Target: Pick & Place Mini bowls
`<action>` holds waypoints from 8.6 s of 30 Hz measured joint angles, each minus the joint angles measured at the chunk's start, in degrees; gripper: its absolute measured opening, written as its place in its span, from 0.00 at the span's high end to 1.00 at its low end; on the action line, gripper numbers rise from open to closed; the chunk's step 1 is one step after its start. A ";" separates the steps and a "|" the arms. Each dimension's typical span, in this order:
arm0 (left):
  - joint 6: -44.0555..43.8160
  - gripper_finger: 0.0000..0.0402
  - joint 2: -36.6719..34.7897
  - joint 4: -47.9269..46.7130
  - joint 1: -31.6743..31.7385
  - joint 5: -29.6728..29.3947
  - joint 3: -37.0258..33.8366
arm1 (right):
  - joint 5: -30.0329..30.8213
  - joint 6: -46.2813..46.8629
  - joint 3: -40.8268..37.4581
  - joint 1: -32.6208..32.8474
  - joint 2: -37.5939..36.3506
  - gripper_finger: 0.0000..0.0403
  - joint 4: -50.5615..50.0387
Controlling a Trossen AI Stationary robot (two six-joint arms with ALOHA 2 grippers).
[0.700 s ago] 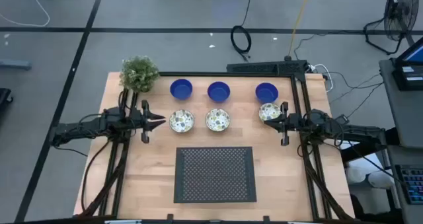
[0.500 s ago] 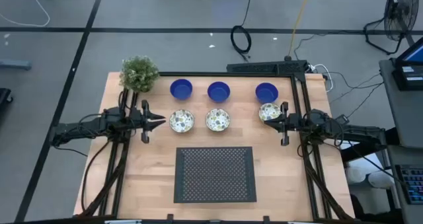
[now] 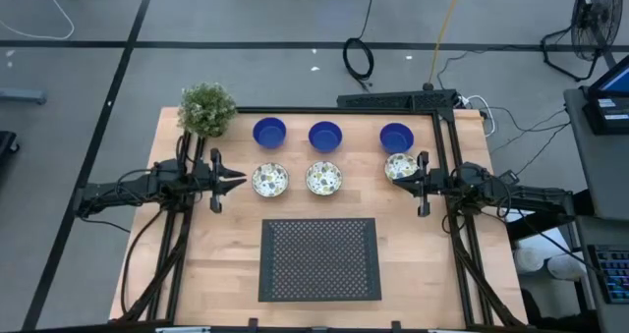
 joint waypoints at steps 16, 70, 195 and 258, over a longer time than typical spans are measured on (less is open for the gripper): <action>0.01 0.82 0.00 0.00 0.00 0.00 0.00 | 0.02 0.00 -0.02 -0.01 0.00 1.00 -0.01; 0.02 0.82 0.00 0.01 0.00 0.00 0.00 | 0.00 0.00 -0.01 0.00 0.00 1.00 0.00; 0.02 0.82 -0.01 0.04 0.02 -0.01 0.00 | 25.16 43.82 35.70 -2.23 29.73 0.36 -42.86; 0.01 0.82 -0.01 0.04 0.00 0.02 0.00 | 13.24 39.91 26.10 -31.09 48.89 0.35 -40.04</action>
